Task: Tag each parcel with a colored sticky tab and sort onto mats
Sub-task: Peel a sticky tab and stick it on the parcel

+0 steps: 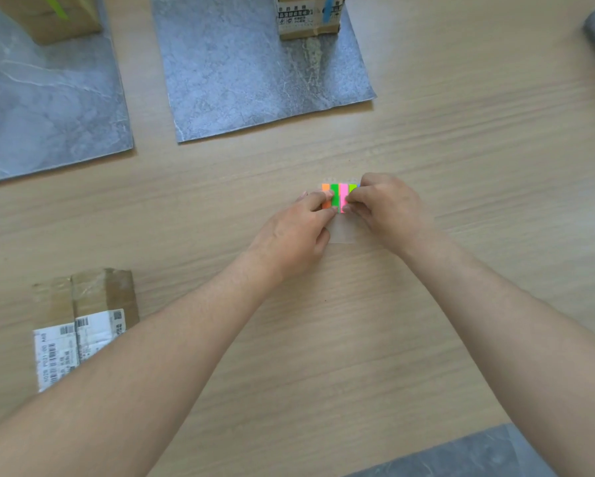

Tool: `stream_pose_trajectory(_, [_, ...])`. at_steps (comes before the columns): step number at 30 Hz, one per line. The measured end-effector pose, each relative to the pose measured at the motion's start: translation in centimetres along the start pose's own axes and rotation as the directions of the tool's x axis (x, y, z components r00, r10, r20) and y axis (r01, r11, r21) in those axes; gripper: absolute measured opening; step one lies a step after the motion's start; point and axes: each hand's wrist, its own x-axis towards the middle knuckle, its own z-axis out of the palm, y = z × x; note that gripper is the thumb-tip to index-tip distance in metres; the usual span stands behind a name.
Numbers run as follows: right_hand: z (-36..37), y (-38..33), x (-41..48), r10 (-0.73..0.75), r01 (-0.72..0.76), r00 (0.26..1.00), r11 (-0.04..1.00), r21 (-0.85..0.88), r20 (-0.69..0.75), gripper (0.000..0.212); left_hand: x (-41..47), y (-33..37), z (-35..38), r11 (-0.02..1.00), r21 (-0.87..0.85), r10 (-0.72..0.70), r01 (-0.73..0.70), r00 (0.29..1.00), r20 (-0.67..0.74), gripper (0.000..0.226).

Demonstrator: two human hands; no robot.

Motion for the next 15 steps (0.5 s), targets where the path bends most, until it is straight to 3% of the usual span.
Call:
stream_pose_trajectory(3, [0.4,0.2,-0.5,-0.017,0.016,1.000,0.999,-0.040,-0.026,0.012,0.0,0.0,0.0,1.000,-0.011,-0.001,0.001,1.000,-0.022,0.037])
stream_pose_trajectory(7, [0.6,-0.3,-1.1,-0.027,0.026,0.998,0.999,-0.024,-0.064,0.039,0.0,0.0,0.1,1.000,-0.027,-0.011,0.010,1.000,-0.020,0.040])
stream_pose_trajectory(9, [0.9,-0.6,-1.3,-0.012,0.012,0.997,1.000,-0.005,-0.080,0.043,0.0,0.1,0.0,0.999,-0.033,-0.015,0.015,1.000,-0.017,0.042])
stream_pose_trajectory(15, [1.1,-0.3,-0.6,0.177,-0.152,0.978,0.969,0.197,-0.115,0.010,-0.1,0.3,-0.3,0.999,-0.053,-0.010,0.010,1.000,-0.004,0.039])
